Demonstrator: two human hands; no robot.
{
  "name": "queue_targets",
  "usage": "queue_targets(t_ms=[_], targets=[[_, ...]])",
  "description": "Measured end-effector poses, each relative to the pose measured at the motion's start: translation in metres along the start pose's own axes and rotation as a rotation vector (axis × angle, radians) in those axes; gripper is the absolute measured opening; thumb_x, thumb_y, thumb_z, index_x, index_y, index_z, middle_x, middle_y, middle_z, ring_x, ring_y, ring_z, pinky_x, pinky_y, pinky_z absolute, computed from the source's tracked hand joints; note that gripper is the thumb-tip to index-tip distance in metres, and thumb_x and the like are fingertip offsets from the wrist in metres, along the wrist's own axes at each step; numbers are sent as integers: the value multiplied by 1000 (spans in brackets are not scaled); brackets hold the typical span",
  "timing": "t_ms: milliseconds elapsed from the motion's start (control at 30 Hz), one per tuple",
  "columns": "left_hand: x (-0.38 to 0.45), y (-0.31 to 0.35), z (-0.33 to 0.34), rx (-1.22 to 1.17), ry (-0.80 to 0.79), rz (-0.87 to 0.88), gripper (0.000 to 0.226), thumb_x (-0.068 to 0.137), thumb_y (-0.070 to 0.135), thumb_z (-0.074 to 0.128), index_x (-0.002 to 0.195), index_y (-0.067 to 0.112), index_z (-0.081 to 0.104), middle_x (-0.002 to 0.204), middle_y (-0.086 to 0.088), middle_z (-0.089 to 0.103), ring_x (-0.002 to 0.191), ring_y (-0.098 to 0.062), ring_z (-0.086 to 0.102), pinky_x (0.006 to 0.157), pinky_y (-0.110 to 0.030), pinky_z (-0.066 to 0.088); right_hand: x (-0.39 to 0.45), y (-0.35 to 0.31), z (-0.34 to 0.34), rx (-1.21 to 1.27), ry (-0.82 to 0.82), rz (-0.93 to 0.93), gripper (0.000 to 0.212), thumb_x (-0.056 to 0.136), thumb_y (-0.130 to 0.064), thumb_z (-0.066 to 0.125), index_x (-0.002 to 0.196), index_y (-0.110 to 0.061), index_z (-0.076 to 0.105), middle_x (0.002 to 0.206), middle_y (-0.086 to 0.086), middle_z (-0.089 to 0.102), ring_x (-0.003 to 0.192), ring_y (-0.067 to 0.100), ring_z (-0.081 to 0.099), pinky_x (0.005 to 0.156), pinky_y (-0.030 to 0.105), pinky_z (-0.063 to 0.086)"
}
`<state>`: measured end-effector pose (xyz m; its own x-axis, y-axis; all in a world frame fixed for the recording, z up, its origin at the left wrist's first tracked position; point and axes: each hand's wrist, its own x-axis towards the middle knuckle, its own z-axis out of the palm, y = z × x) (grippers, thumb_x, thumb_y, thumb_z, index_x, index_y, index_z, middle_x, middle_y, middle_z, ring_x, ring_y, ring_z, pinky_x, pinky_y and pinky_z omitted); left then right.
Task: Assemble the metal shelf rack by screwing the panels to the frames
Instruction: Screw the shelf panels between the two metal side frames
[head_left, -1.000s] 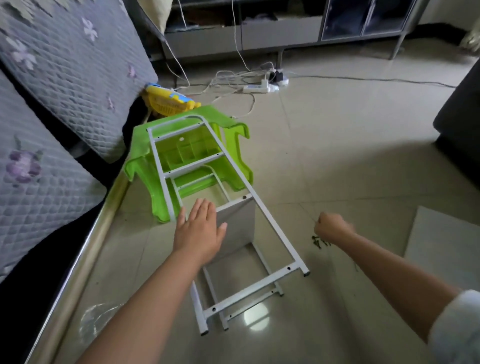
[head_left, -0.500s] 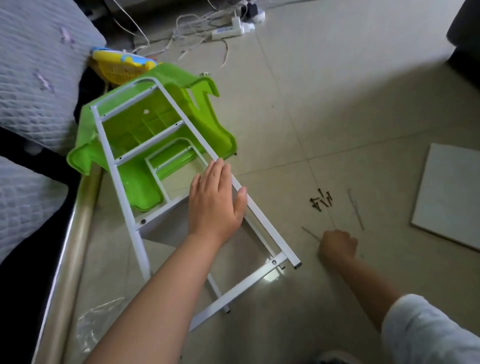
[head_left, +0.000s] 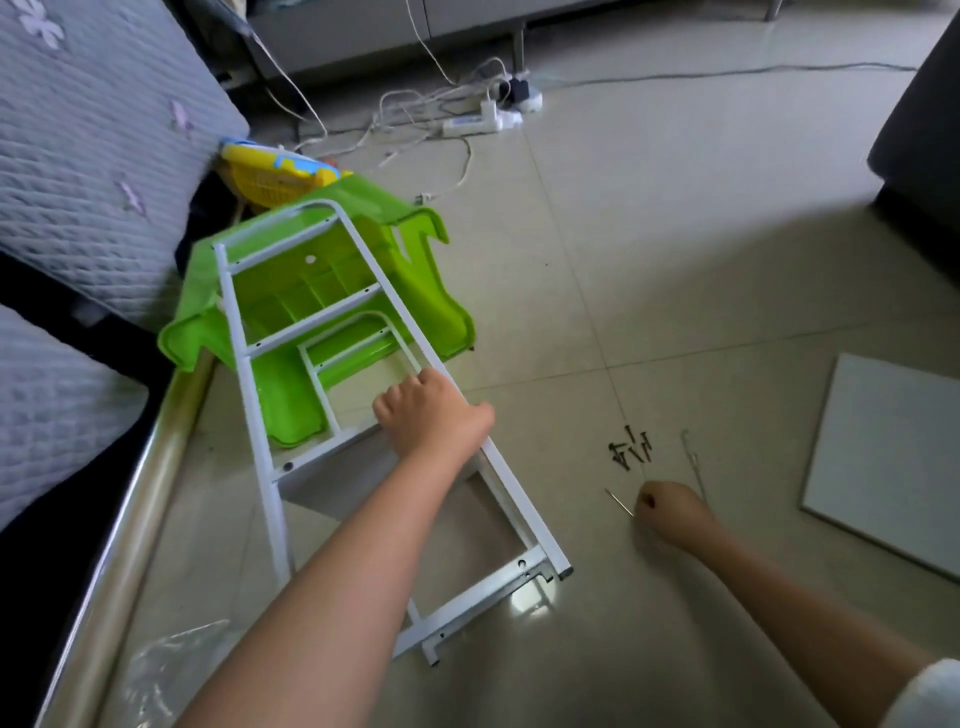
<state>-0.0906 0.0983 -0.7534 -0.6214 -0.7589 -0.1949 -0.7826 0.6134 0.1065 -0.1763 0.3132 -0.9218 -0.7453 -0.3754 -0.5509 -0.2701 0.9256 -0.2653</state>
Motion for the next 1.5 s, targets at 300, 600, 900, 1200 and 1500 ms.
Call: queue_targets(t_ms=[300, 600, 900, 1200, 1500], targets=[[-18, -33, -3, 95, -15, 78, 42, 80, 35, 56, 112, 10, 51, 123, -9, 55, 117, -27, 48, 99, -33, 31, -11, -32, -39, -74, -25, -190, 13, 93, -15, 44, 84, -13, 54, 102, 11, 65, 85, 19, 53, 63, 23, 29], [-41, -87, -17, 141, -155, 171, 51, 75, 33, 62, 117, 9, 44, 126, -9, 49, 121, -26, 44, 101, -33, 30, -33, -102, -54, -139, -76, -398, 22, 94, -16, 43, 101, -8, 62, 98, 7, 63, 92, 21, 57, 61, 23, 32], [-72, -150, -31, 175, -292, 258, 60, 75, 35, 67, 121, 8, 38, 131, -9, 42, 126, -25, 38, 103, -30, 24, -82, -212, -69, -272, 157, -792, 59, 89, -15, 49, 143, -16, 26, 140, 9, 35, 127, 25, 39, 101, 31, 36], [-95, -202, -41, 199, -426, 290, 57, 73, 27, 71, 118, 11, 40, 132, -12, 45, 125, -27, 39, 100, -30, 27, -108, -283, -57, -700, 321, -898, 60, 91, -18, 45, 145, -25, 19, 154, 1, 11, 144, 21, 1, 114, 50, 2], [-105, -224, -51, 142, -747, 190, 62, 76, 18, 75, 127, 12, 40, 132, -8, 48, 114, -28, 52, 89, -37, 47, -119, -304, -52, -869, 256, -1043, 44, 91, -50, 43, 127, -25, 44, 126, 3, 51, 127, 22, 39, 114, 44, 10]])
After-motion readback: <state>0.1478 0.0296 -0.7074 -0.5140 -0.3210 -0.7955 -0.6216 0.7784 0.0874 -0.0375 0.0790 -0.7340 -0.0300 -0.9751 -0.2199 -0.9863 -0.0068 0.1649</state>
